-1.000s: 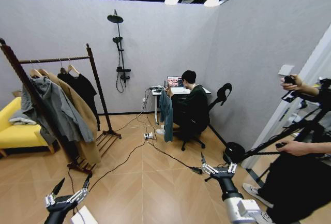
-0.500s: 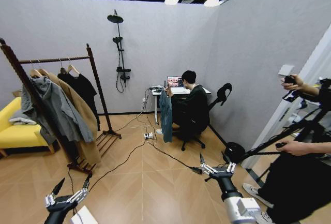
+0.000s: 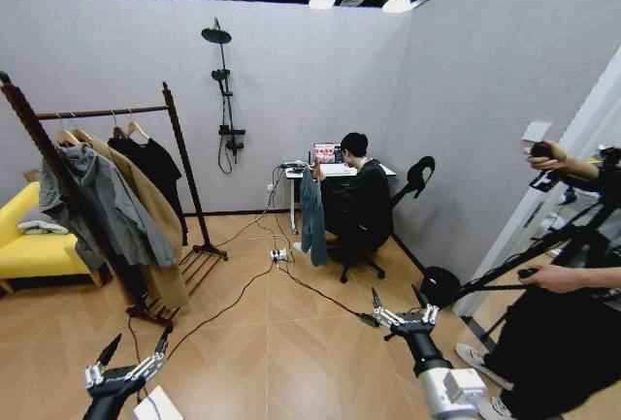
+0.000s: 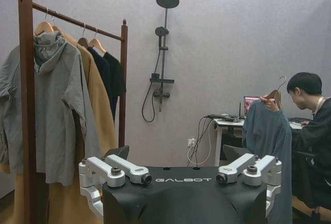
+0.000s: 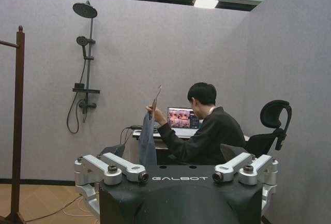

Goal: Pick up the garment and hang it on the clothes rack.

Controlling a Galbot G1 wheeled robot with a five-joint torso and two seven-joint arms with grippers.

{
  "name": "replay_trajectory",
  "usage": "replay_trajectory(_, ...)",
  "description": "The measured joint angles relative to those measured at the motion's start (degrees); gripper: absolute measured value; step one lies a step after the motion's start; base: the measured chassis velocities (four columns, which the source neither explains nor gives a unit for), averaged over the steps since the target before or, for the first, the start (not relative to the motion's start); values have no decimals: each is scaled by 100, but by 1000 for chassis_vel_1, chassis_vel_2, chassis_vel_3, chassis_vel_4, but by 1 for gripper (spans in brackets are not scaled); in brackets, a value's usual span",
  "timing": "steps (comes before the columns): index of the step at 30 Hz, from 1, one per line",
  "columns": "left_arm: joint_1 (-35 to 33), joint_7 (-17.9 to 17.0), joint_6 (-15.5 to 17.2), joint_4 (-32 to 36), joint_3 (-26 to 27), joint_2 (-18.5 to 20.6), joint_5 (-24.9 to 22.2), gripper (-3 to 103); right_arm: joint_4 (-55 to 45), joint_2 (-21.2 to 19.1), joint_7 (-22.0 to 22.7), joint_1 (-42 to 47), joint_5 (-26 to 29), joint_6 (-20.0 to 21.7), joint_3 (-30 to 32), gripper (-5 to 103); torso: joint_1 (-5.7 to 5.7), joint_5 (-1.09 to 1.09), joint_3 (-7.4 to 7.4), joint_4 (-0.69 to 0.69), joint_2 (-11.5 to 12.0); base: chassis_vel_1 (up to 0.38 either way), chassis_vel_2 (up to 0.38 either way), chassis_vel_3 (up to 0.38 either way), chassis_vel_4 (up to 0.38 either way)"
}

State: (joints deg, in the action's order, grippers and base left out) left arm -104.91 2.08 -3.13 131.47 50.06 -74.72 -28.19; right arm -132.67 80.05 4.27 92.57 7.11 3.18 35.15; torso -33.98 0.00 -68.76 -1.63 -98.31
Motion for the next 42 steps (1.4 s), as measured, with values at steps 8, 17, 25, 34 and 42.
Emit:
replay_trajectory(8, 1, 0, 0, 0, 0, 0, 0, 100, 24, -20, -44, -40, 48, -118, 146, 100, -1, 1, -1, 0, 0, -151, 152, 157, -161)
replay_trajectory(17, 1, -1, 0, 0, 0, 0, 0, 100, 60, -16, -45, -105, 30, -152, 88, 100, -2, -2, 0, 1, 1, -256, 249, 261, -250)
replay_trajectory(25, 1, 0, 0, 0, 0, 0, 0, 100, 56, -30, -48, -48, 28, -200, 139, 100, -2, -1, -1, -2, 1, -303, 303, 313, -311)
replay_trajectory(34, 1, 0, 0, 0, 0, 0, 0, 100, 40, -44, -68, 19, 46, -309, 250, 100, -3, 3, -1, 1, 2, -303, 299, 310, -304)
replay_trajectory(42, 1, 0, 0, 0, 0, 0, 0, 100, 40, -57, -83, -5, 59, -346, 252, 100, -1, -4, 0, 1, 0, -302, 295, 300, -305)
